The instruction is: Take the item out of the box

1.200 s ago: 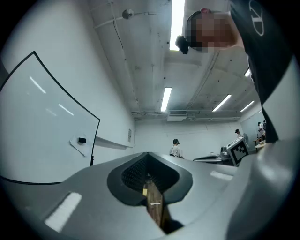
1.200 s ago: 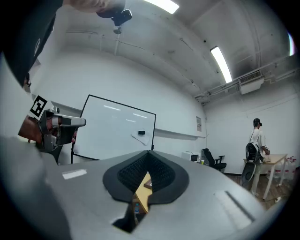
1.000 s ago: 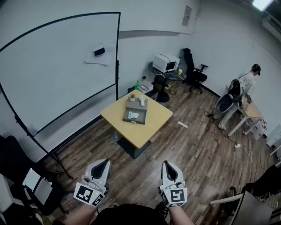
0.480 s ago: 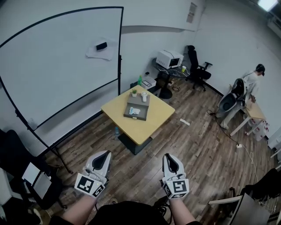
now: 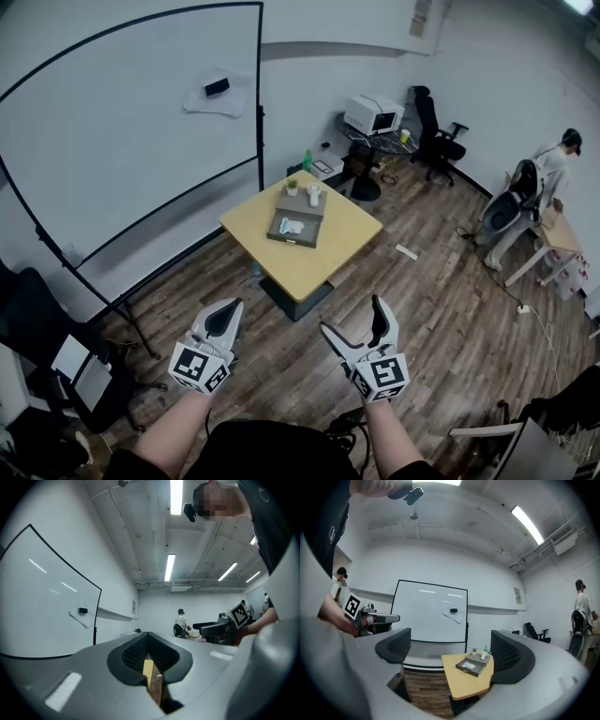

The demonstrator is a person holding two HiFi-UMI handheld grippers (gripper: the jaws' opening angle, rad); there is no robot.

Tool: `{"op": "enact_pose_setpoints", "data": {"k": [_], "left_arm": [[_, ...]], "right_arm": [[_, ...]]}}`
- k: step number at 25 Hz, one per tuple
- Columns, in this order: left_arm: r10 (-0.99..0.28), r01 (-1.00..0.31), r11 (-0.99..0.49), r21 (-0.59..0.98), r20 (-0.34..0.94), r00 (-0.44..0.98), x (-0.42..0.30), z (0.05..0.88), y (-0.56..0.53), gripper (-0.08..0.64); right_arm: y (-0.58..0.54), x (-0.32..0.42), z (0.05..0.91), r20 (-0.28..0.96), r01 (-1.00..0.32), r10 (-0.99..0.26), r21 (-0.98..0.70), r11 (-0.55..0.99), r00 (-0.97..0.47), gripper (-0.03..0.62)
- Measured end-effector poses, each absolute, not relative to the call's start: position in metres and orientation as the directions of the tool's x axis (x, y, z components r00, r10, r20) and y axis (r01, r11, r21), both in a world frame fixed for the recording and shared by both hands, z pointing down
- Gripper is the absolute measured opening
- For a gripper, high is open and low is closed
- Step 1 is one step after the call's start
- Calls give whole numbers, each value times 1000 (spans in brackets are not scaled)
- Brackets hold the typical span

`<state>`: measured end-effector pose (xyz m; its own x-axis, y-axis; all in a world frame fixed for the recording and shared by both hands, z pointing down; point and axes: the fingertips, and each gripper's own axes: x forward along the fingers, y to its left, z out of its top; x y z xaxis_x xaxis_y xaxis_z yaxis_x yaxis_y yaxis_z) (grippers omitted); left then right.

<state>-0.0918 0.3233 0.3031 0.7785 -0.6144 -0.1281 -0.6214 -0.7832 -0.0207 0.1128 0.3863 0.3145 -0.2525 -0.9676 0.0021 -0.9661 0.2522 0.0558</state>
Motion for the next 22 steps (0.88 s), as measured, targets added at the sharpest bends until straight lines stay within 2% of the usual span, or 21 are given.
{"op": "enact_pose_setpoints", "data": {"k": [8, 22], "left_arm": [[-622, -626, -779, -6, -106, 775, -74, 329, 287, -2], [-582, -574, -814, 92, -120, 805, -47, 361, 85, -2]], "right_arm": [[345, 119, 331, 35, -950, -955, 95, 298, -296, 595], [160, 137, 355, 145, -959, -963, 137, 246, -226, 595]]}}
